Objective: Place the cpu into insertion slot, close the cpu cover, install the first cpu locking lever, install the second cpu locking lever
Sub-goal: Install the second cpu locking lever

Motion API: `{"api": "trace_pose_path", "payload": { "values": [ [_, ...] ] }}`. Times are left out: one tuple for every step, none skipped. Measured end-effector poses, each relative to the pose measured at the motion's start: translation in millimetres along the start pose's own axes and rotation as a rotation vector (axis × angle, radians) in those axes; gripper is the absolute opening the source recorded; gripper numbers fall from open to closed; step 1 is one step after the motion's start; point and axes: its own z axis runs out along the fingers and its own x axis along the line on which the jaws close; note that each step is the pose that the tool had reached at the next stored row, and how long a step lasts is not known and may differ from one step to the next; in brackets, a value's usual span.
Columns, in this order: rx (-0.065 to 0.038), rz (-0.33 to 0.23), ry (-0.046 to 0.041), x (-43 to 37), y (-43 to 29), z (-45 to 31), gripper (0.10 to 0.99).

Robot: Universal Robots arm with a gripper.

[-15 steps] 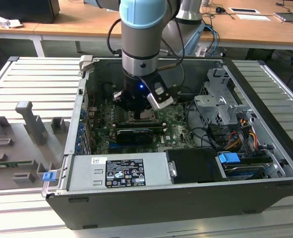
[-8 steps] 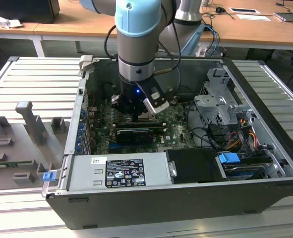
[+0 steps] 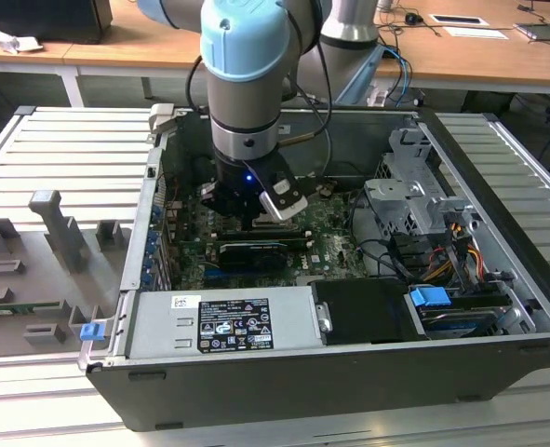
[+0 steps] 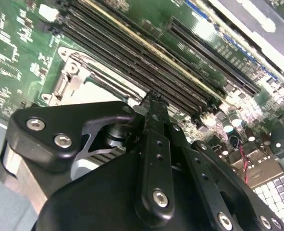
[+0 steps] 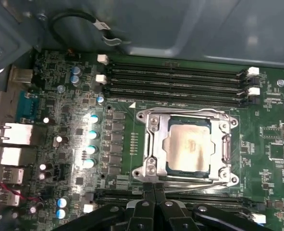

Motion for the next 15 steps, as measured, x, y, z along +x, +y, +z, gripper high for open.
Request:
{"api": "trace_pose_path", "payload": {
  "values": [
    [-0.001,0.000,-0.0026,2.0,0.0,1.1,0.106],
    [-0.003,0.000,-0.0032,2.8,-0.1,1.7,0.106],
    [-0.009,0.000,-0.0038,3.1,-0.3,3.0,0.106],
    [-0.013,0.000,-0.0041,3.3,-1.1,5.7,0.106],
    [-0.016,0.000,-0.0043,3.4,-1.7,7.8,0.106],
    [-0.019,0.000,-0.0048,3.6,-2.0,8.8,0.106],
    [-0.022,0.000,-0.0053,3.8,-2.3,9.7,0.106],
    [-0.026,0.000,-0.0060,3.9,-2.7,10.7,0.106],
    [-0.029,0.000,-0.0067,4.1,-2.9,11.5,0.106],
    [-0.033,0.000,-0.0075,4.4,-3.2,12.4,0.106],
    [-0.035,0.000,-0.0078,4.7,-3.5,13.0,0.106],
    [-0.039,0.000,-0.0083,5.1,-3.9,13.6,0.106],
    [-0.044,0.001,-0.0091,5.5,-4.1,14.0,0.106],
    [-0.054,0.001,-0.0109,6.3,-4.3,14.8,0.106],
    [-0.059,0.001,-0.0120,6.7,-4.7,15.1,0.106]
  ]
}}
